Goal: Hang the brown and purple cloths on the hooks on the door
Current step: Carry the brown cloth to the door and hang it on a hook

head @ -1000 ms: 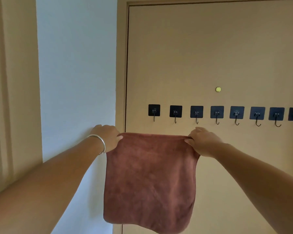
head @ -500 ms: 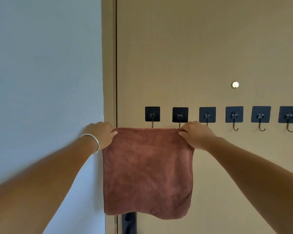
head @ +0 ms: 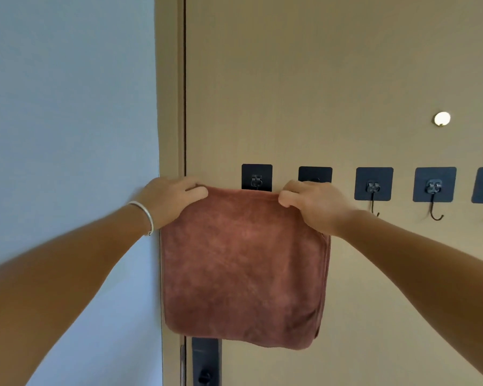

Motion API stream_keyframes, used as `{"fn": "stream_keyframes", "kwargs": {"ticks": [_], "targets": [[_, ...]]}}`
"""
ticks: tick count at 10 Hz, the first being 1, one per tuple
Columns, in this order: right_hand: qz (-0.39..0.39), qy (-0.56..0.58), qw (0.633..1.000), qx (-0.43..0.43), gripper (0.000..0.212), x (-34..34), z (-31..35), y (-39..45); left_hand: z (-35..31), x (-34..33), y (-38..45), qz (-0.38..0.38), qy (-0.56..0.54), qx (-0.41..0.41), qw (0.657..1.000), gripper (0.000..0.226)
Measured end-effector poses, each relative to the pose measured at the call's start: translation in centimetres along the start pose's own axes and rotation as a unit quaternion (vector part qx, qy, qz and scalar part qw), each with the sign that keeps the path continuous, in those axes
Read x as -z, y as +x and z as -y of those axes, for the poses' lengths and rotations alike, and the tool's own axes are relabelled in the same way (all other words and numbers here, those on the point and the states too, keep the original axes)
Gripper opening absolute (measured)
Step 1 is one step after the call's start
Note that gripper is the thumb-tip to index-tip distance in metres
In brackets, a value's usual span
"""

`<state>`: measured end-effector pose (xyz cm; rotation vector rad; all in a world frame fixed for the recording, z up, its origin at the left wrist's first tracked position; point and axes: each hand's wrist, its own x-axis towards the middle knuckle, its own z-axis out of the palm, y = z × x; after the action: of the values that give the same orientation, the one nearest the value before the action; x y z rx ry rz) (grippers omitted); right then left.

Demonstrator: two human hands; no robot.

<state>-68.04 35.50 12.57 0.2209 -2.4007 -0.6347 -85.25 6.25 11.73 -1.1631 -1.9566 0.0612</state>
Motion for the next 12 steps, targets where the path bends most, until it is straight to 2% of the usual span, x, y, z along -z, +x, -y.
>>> {"fn": "stream_keyframes", "kwargs": {"ticks": [1,2,4,5,6,7,8,9,10,11,12], "targets": [[0.019,-0.014,1.0,-0.005,0.05,-0.3,-0.5,0.9,0.5,-0.2,0.9,0.064,-0.011,0.009,0.998,0.047],[0.042,-0.017,0.999,-0.009,0.051,-0.7,0.1,1.6,0.5,-1.6,1.9,0.094,0.002,0.009,0.996,0.047],[0.056,-0.018,0.995,-0.079,0.045,-1.6,2.1,2.4,-0.7,-4.5,2.9,0.099,-0.02,0.029,0.994,0.059],[0.066,-0.044,0.992,-0.099,0.036,-2.3,4.0,2.4,-2.1,-4.7,1.8,0.086,-0.085,0.058,0.991,0.062],[0.089,-0.013,0.987,-0.137,0.027,-3.3,5.6,2.2,-4.0,-5.3,0.5,0.075,-0.123,0.037,0.989,0.069],[0.111,0.04,0.98,-0.158,0.026,-4.4,6.7,2.1,-6.3,-6.4,-0.2,0.083,-0.172,0.026,0.981,0.05],[0.112,0.082,0.975,-0.173,0.028,-5.3,7.9,2.1,-9.4,-7.8,-1.1,0.091,-0.286,0.072,0.951,0.031],[0.11,0.095,0.972,-0.183,0.029,-5.8,8.9,1.4,-12.3,-8.2,-1.9,0.123,-0.438,0.134,0.88,0.023],[0.111,0.077,0.974,-0.182,0.031,-5.6,9.1,0.4,-13.3,-8.3,-2.0,0.16,-0.423,0.122,0.883,0.022],[0.075,0.032,0.982,-0.168,0.025,-4.7,8.4,-0.3,-11.7,-7.3,-1.2,0.208,-0.318,0.073,0.922,0.02],[0.022,0.007,0.989,-0.148,0.023,-3.0,6.7,-0.6,-8.9,-4.8,0.6,0.177,-0.133,0.058,0.973,0.03]]}}
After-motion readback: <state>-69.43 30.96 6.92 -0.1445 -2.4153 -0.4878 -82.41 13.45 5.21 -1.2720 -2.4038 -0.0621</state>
